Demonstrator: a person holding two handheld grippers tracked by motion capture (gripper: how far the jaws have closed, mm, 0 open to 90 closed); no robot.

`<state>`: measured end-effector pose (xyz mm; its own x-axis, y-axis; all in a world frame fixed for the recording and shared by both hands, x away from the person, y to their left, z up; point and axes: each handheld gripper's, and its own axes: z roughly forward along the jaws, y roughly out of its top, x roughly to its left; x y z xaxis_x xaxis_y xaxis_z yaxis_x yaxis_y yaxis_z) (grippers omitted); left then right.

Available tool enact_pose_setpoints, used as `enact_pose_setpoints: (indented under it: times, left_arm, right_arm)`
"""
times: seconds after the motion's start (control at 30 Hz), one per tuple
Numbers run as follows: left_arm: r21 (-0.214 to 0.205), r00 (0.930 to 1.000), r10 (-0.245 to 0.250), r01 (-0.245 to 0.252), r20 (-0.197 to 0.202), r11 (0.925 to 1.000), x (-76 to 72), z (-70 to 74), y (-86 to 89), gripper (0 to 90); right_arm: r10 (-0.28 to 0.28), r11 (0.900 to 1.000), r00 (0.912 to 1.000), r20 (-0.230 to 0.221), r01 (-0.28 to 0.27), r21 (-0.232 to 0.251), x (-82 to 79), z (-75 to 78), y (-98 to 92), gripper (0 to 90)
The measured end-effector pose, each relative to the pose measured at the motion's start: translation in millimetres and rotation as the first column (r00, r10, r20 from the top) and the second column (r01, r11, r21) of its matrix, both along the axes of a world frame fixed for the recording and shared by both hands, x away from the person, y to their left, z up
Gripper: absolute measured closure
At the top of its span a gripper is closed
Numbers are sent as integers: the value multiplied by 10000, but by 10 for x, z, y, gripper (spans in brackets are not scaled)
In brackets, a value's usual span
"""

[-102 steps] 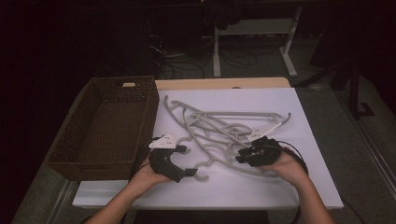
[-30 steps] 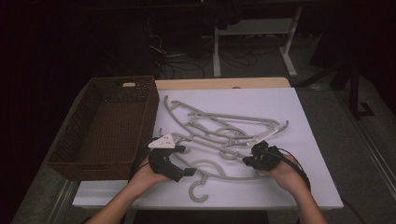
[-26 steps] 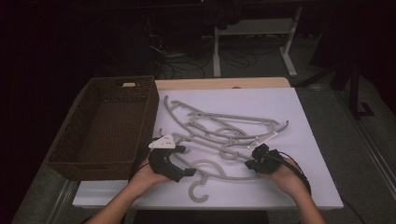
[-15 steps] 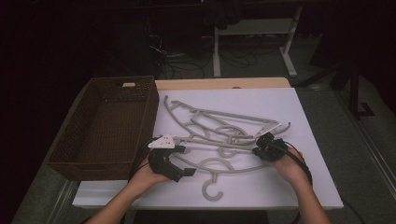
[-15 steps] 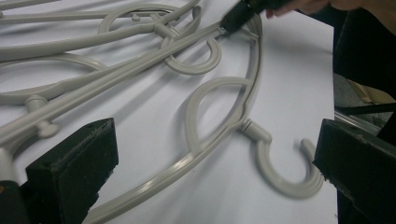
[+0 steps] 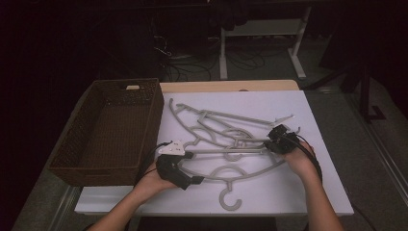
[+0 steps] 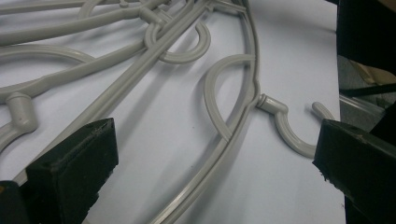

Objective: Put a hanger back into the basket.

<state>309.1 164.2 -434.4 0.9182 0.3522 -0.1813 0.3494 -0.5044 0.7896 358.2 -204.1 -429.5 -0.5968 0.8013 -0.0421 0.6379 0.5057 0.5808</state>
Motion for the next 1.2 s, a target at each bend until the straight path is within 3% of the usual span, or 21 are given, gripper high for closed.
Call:
enact_pose_setpoints:
  times: [0.1, 0.17, 0.2, 0.23, 0.27, 0.33, 0.37, 0.43, 0.47, 0.53, 0.67, 0.7, 0.73, 0.9, 0.97, 1.13, 1.2]
  left_arm:
    - [428, 9996, -280, 276, 88, 9987, 29, 5, -48, 0]
    - [631, 9991, -398, 386, 163, 9973, 40, 7, -69, 0]
    - [1057, 9975, -604, 562, 368, 9928, 61, 3, -121, 0]
    - [1057, 9975, -604, 562, 368, 9928, 61, 3, -121, 0]
    - [1422, 9949, -880, 803, 484, 9866, 88, -5, -171, 21]
    - [1559, 9936, -1024, 940, 469, 9833, 101, -10, -196, 67]
    - [1715, 9920, -1172, 1074, 478, 9793, 115, -16, -220, 86]
    - [1963, 9890, -1393, 1272, 491, 9723, 135, -24, -259, 110]
    - [2329, 9839, -1755, 1628, 347, 9588, 166, -39, -309, 152]
    - [2695, 9796, -1986, 1831, 311, 9454, 182, -51, -353, 179]
    - [3081, 9697, -2439, 2288, 108, 9234, 196, -80, -401, 275]
    - [3081, 9697, -2439, 2288, 108, 9234, 196, -80, -401, 334]
    - [3212, 9633, -2682, 2545, -14, 9122, 183, -94, -412, 388]
    - [3667, 9543, -2989, 2760, 58, 8885, 145, -117, -454, 512]
    - [3927, 9511, -3074, 2712, 310, 8788, 128, -107, -473, 557]
    - [4179, 9395, -3417, 3010, 242, 8572, 132, -89, -523, 680]
    - [4162, 9344, -3557, 3161, 189, 8526, 130, -90, -531, 745]
  right_arm:
    - [-30, 9974, 9999, 162, 18, 725, -98, 73, -63, 863]
    - [-12, 9954, 9998, 221, -10, 960, -122, 86, -84, 821]
    - [0, 9896, 9997, 261, -37, 1437, -165, 107, -121, 748]
    - [20, 9867, 9997, 243, -59, 1625, -182, 113, -134, 697]
    - [20, 9844, 9996, 281, -69, 1757, -198, 116, -146, 663]
    - [69, 9823, 9996, 282, -120, 1868, -208, 119, -158, 653]
    - [102, 9785, 9994, 328, -167, 2054, -226, 126, -174, 595]
    - [72, 9771, 9994, 332, -141, 2123, -229, 129, -179, 575]
    - [17, 9752, 9992, 388, -102, 2211, -227, 133, -183, 511]
    - [-40, 9745, 9992, 406, -52, 2243, -222, 135, -182, 460]
    - [-112, 9736, 9988, 469, 2, 2282, -209, 131, -175, 377]
    - [-119, 9733, 9988, 475, 6, 2294, -207, 129, -175, 369]
    - [-127, 9735, 9987, 489, 12, 2289, -204, 127, -175, 359]
    - [-115, 9735, 9986, 519, -7, 2287, -197, 124, -173, 349]
    - [-127, 9717, 9985, 536, -3, 2362, -199, 130, -171, 348]
    - [-143, 9691, 9979, 630, -17, 2467, -200, 143, -181, 349]
    - [-152, 9685, 9979, 625, -9, 2491, -202, 150, -180, 348]
